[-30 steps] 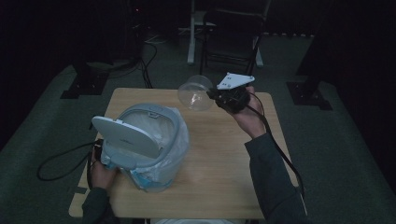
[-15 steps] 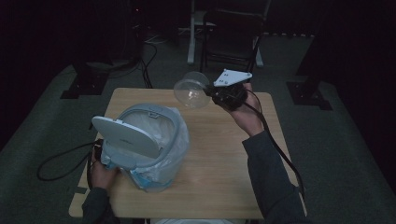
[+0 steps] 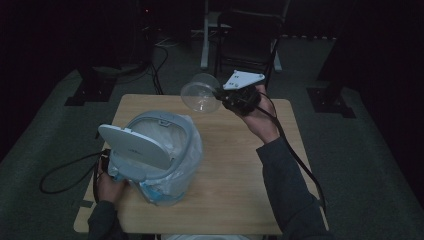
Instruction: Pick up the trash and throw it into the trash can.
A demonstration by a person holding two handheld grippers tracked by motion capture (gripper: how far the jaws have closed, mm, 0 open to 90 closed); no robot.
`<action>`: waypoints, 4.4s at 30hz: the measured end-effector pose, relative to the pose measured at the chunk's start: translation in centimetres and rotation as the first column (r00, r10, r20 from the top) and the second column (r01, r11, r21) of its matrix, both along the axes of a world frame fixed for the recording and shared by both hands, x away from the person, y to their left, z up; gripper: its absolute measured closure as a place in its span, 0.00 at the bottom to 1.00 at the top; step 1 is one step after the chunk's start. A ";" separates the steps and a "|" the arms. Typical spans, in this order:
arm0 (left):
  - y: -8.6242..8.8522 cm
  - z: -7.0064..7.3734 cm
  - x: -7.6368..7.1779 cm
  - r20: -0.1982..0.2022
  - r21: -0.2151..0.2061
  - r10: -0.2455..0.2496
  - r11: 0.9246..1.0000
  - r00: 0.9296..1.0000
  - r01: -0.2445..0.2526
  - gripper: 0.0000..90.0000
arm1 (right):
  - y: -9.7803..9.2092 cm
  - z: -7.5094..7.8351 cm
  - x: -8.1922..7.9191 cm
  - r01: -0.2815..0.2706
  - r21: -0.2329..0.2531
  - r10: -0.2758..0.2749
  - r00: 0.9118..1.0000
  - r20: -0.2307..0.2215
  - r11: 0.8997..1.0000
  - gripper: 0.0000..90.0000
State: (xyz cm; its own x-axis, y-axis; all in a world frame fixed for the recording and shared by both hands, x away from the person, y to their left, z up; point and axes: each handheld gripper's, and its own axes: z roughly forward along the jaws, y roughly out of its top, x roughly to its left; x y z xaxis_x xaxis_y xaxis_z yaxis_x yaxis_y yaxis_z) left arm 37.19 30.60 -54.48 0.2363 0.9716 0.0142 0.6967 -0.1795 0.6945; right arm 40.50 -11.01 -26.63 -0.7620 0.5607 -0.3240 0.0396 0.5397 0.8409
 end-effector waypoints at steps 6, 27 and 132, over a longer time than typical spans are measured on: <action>0.0 0.0 0.0 0.000 0.001 0.000 1.000 1.000 0.000 0.08 | 0.7 0.6 -0.1 -0.014 0.002 0.014 1.000 0.006 1.000 0.92; 0.0 0.0 0.0 -0.001 0.000 0.000 1.000 1.000 0.000 0.08 | 2.3 1.6 0.7 -0.049 0.024 0.050 0.999 -0.014 0.998 0.92; 0.0 0.0 0.0 -0.002 0.003 -0.003 1.000 1.000 0.003 0.08 | 7.7 2.3 -3.9 -0.329 0.061 0.333 0.937 -0.100 0.942 0.57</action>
